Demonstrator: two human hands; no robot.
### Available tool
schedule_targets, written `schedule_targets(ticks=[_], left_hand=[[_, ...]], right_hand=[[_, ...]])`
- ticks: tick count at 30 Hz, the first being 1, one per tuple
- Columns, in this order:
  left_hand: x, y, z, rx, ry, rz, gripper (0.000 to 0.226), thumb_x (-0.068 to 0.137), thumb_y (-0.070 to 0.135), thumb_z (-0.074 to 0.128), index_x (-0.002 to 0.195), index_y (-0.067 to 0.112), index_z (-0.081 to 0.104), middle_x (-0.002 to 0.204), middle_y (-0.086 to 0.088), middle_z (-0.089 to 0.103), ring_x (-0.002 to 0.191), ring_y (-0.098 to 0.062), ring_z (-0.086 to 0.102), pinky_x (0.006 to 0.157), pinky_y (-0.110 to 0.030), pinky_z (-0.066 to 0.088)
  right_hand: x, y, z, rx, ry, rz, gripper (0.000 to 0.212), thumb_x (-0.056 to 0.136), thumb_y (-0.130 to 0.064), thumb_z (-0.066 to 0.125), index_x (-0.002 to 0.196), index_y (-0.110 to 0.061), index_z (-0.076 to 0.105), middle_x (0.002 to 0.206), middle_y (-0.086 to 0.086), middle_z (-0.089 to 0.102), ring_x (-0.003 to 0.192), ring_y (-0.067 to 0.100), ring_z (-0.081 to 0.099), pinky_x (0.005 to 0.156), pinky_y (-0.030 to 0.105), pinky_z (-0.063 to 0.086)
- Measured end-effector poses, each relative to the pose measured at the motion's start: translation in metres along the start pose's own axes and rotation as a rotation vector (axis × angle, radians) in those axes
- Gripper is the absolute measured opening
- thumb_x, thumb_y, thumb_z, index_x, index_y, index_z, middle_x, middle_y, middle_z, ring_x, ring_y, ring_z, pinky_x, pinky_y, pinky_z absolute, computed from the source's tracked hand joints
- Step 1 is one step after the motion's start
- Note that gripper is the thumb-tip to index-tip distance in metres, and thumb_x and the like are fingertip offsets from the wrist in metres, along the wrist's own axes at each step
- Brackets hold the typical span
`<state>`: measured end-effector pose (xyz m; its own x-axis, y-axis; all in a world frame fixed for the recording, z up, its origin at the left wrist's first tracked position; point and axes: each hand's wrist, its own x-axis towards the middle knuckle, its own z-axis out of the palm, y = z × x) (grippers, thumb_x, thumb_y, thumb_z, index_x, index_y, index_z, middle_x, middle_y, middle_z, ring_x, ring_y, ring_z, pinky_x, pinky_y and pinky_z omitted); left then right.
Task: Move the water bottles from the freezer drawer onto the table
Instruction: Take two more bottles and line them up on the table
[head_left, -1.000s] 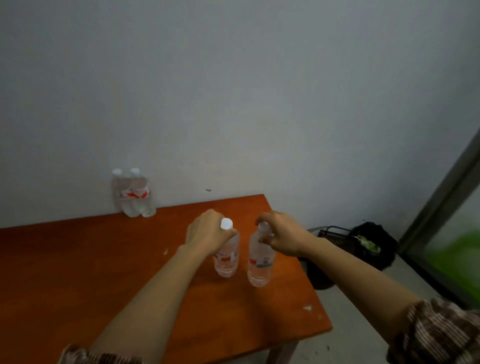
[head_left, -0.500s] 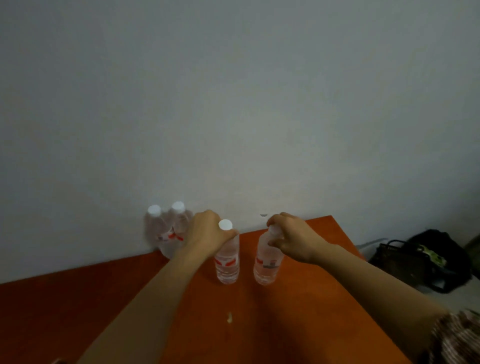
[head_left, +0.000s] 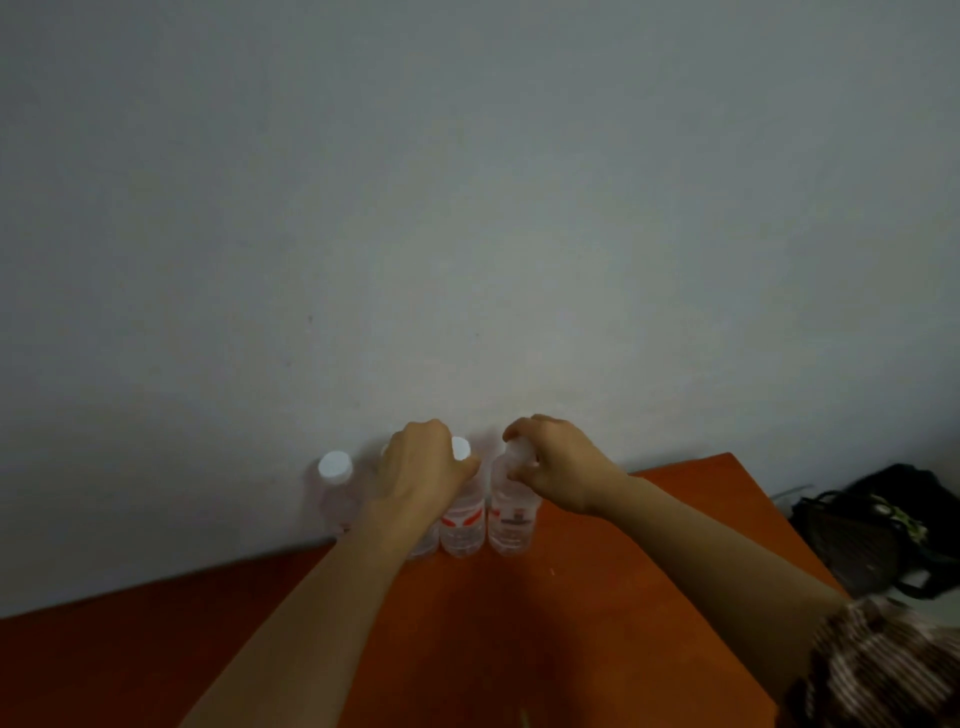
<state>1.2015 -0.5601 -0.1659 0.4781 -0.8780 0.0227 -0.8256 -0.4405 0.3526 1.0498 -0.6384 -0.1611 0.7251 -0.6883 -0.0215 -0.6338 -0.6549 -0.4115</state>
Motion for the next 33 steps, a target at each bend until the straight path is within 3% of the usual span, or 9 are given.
schedule_targets(ticks=[5,11,17,23,33], left_hand=[[0.01,-0.002,0.007,0.114,0.052,0.031,0.033,0.08,0.039,0.061,0.064,0.016,0.043,0.058,0.001,0.039,0.061,-0.022,0.047,0.041,-0.025,0.022],[0.019,-0.006,0.008,0.131,0.063,0.066,0.037,0.08,0.041,0.062,0.063,0.018,0.038,0.057,0.002,0.034,0.061,-0.022,0.045,0.043,-0.027,0.024],[0.021,-0.004,0.009,0.157,-0.006,0.08,0.037,0.081,0.045,0.064,0.076,0.017,0.042,0.067,0.0,0.038,0.066,-0.023,0.044,0.046,-0.028,0.026],[0.023,-0.005,0.008,0.12,-0.03,0.017,0.038,0.079,0.035,0.064,0.06,0.019,0.035,0.058,0.001,0.04,0.049,-0.015,0.038,0.04,-0.026,0.022],[0.02,-0.001,0.009,0.152,-0.004,-0.006,0.037,0.081,0.038,0.063,0.065,0.018,0.037,0.058,0.002,0.037,0.051,-0.016,0.038,0.041,-0.026,0.022]], right_hand=[[0.018,-0.003,0.002,-0.01,-0.02,-0.023,0.047,0.086,-0.021,0.066,0.129,-0.011,0.05,0.13,0.011,0.055,0.118,0.027,0.051,0.095,0.033,0.04],[0.026,0.0,0.005,-0.056,-0.013,-0.049,0.045,0.087,-0.018,0.065,0.129,-0.009,0.05,0.126,0.013,0.056,0.116,0.028,0.05,0.093,0.034,0.041],[0.024,0.003,0.007,-0.06,-0.005,-0.06,0.045,0.088,-0.016,0.063,0.13,-0.009,0.048,0.126,0.013,0.054,0.115,0.028,0.05,0.092,0.035,0.043],[0.022,0.003,0.01,-0.079,0.008,-0.086,0.047,0.088,-0.016,0.062,0.131,-0.008,0.047,0.127,0.013,0.054,0.118,0.029,0.048,0.094,0.035,0.041],[0.027,0.003,0.015,-0.042,0.063,-0.041,0.046,0.086,-0.015,0.065,0.128,-0.009,0.048,0.126,0.012,0.055,0.115,0.028,0.049,0.09,0.034,0.042]])
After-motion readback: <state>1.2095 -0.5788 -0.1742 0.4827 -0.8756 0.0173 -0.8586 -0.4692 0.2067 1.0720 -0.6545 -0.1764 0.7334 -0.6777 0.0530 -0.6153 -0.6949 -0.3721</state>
